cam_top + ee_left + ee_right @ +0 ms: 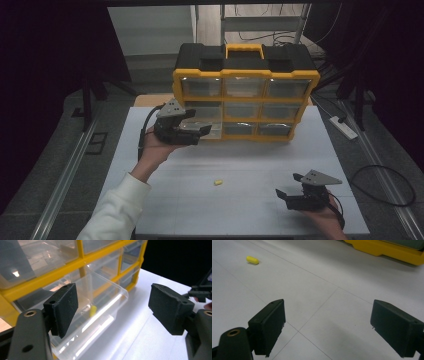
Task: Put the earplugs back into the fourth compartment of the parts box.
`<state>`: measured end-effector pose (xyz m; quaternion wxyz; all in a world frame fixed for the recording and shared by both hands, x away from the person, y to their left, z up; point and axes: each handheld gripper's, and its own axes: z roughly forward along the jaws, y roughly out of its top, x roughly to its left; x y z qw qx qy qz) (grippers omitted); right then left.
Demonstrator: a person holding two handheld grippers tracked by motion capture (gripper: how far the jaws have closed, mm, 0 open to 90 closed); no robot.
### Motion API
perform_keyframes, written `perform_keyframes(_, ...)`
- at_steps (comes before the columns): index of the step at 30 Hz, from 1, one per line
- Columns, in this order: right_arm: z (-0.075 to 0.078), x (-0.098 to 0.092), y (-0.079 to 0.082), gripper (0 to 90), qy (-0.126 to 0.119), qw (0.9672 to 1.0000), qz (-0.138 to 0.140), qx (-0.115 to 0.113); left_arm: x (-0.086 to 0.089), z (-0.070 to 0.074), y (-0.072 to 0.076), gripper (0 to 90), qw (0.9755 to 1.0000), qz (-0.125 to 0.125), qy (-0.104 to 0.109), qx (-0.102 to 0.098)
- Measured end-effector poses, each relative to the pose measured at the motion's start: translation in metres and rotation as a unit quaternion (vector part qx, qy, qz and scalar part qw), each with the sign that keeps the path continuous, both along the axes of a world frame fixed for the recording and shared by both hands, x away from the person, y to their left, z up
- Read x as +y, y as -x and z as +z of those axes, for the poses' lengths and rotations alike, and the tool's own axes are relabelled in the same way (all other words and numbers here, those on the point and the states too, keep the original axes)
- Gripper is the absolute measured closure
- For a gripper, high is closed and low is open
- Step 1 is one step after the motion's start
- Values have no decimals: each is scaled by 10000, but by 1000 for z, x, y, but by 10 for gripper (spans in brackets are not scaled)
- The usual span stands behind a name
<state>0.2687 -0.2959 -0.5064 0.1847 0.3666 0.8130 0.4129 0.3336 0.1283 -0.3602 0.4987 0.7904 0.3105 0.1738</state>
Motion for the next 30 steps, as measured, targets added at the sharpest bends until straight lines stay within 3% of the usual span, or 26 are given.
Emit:
perform_keyframes(9,0,0,0,134,11,10000,-4,11,3,-9,24,232,9997,-230,-80,-9)
perform_keyframes(16,0,0,0,134,14,10000,-12,15,2,-21,36,232,9990,-395,-172,99)
perform_keyframes(30,0,0,0,134,-3,10000,-34,0,-11,-47,48,231,9961,-635,-480,373)
